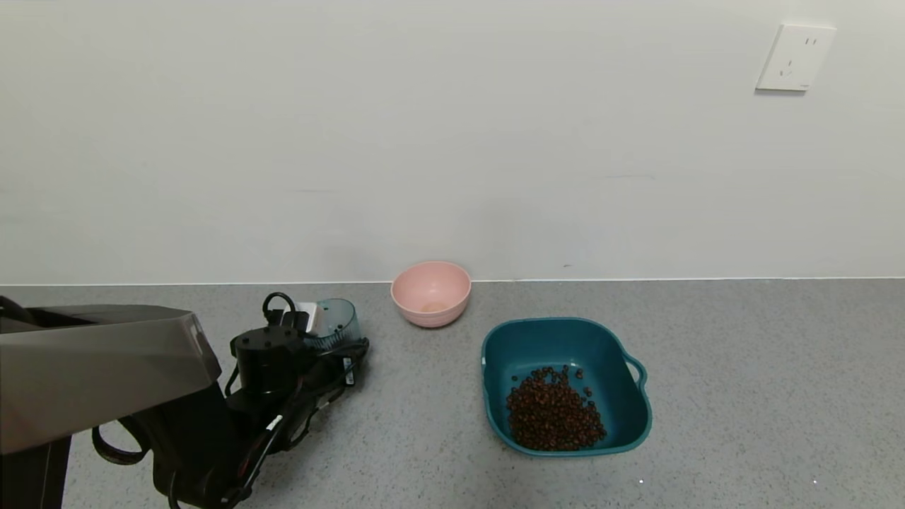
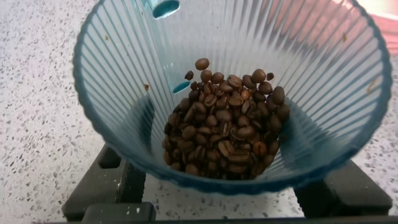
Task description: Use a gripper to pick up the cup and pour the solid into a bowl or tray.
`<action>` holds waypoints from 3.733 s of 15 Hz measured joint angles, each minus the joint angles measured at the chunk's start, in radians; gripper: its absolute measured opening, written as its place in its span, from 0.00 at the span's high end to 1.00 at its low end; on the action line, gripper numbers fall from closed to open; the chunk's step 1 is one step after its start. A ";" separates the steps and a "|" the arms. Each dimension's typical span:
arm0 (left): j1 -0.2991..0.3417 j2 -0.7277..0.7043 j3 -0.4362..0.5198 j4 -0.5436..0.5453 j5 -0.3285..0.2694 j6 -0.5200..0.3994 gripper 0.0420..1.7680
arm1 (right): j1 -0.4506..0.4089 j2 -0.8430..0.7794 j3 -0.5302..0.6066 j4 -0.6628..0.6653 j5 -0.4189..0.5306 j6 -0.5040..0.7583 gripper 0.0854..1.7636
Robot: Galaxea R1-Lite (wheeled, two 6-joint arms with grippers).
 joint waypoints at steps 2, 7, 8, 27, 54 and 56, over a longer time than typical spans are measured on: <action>0.001 0.003 -0.002 0.003 -0.003 -0.001 0.27 | 0.000 0.000 0.000 0.000 0.000 0.000 0.03; -0.003 0.010 0.009 0.002 -0.004 0.006 0.17 | 0.001 0.000 0.000 0.000 0.000 0.000 0.03; -0.006 0.007 0.012 0.003 -0.004 0.007 0.15 | 0.001 0.000 0.000 0.000 0.000 0.000 0.03; -0.014 -0.746 0.047 0.820 -0.007 0.007 0.04 | 0.001 0.000 0.000 0.000 0.000 0.000 0.03; 0.080 -1.930 0.067 1.586 0.013 0.071 0.03 | 0.000 0.000 0.000 0.000 0.000 0.000 0.03; 0.124 -1.942 0.043 1.591 0.011 0.073 0.03 | -0.001 0.000 0.000 0.000 0.000 0.000 0.03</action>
